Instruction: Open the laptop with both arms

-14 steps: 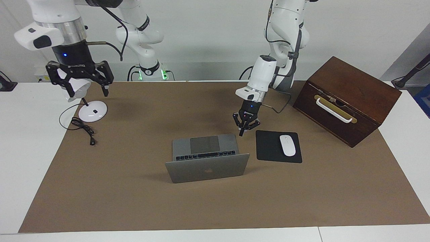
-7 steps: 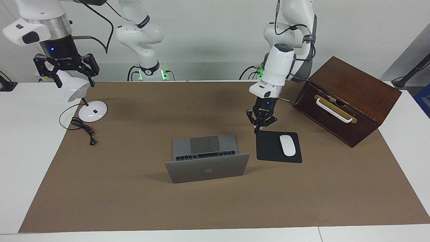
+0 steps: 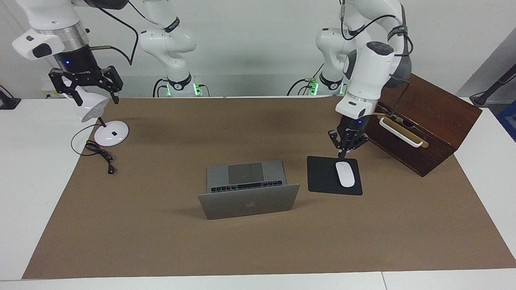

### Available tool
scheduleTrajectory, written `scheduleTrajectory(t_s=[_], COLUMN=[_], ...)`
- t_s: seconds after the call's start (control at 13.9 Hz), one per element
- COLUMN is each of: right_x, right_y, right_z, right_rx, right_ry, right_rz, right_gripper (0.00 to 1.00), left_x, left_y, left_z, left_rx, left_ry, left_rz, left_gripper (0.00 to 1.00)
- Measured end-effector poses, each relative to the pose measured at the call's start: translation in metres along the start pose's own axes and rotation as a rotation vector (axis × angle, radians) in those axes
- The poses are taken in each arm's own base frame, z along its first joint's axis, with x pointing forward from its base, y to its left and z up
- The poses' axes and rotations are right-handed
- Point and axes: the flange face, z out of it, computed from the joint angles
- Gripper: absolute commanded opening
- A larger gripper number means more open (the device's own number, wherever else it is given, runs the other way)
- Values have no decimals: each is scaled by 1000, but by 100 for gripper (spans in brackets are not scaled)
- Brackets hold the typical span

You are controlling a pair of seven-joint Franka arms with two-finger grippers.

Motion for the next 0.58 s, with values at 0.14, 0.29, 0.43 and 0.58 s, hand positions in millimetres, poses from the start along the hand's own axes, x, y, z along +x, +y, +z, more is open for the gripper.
scheduleTrajectory(t_s=[0.14, 0.29, 0.43, 0.58], right_x=[0, 0, -1, -2], right_y=[-3, -3, -4, -5], right_z=[1, 1, 2, 2], right_rx=[10, 12, 13, 13], right_ry=[-6, -7, -17, -21], right_rz=[34, 57, 98, 108], right_gripper=[100, 100, 100, 100], left_x=[3, 7, 15, 22], left_y=[-28, -49, -65, -77], left_z=[-17, -36, -56, -77], left_rx=[18, 31, 42, 50], left_ry=[-11, -36, -65, -96], left_rz=[-15, -22, -31, -36], left_gripper=[0, 0, 0, 75])
